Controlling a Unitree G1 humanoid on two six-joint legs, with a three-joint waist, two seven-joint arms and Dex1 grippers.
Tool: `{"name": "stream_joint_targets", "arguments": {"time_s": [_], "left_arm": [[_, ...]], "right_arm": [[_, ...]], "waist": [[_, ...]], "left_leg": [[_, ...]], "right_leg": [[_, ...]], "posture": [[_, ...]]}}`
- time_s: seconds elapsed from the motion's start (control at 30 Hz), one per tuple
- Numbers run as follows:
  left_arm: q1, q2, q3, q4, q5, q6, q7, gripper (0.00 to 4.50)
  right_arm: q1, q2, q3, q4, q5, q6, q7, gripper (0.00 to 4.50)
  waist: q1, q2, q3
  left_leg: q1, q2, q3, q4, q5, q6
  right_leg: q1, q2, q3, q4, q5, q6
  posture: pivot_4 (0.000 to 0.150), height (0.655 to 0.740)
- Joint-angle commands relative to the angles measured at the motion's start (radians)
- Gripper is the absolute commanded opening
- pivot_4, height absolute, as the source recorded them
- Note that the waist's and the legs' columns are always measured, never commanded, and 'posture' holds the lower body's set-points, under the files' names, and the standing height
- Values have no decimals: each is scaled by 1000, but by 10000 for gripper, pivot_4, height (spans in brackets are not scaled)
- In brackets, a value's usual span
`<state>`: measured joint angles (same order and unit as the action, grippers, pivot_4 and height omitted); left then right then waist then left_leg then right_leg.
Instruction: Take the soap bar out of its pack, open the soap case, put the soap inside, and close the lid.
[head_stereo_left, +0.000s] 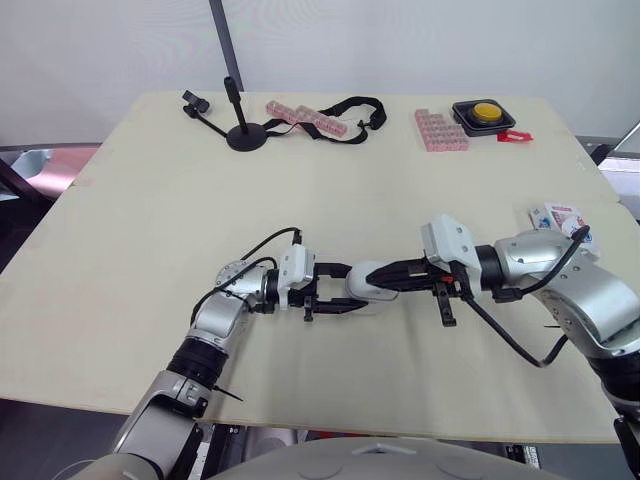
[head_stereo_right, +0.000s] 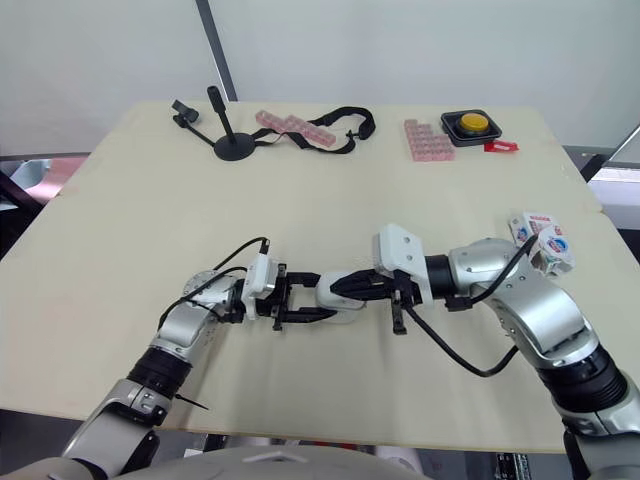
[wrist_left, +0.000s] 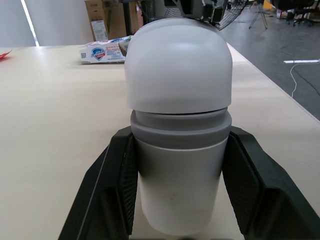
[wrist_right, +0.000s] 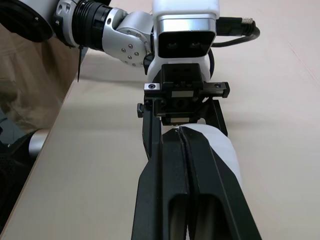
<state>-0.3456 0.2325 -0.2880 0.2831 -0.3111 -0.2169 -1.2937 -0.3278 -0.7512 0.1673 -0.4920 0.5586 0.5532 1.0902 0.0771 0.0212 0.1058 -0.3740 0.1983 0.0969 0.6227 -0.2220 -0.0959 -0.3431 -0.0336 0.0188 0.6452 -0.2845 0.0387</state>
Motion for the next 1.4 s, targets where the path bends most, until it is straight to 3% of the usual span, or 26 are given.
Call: {"name": "stream_joint_targets", "arguments": {"time_s": [0.03,0.5,1.4], "left_arm": [[0,6,-5,6,27,-2,16,18726],[-2,9,-8,10,24,-4,14,18726],[0,14,-9,1,26,5,18,18726]], "right_arm": [[-10,-9,-57,4,39,20,-3,409],[101,-55,-210,33,92,-19,52,409],[169,-96,-151,89,-6,-129,113,409]], "waist": [[0,0,0],[3,0,1],[1,0,1]], "left_leg": [[0,0,0,0,0,0],[-1,-2,0,-6,0,0],[-2,-2,0,-6,0,0]], "right_leg": [[0,0,0,0,0,0],[-1,1,-2,-8,0,0],[-1,1,-2,-7,0,0]], "posture": [[1500,7395],[1500,7395],[1500,7395]]}}
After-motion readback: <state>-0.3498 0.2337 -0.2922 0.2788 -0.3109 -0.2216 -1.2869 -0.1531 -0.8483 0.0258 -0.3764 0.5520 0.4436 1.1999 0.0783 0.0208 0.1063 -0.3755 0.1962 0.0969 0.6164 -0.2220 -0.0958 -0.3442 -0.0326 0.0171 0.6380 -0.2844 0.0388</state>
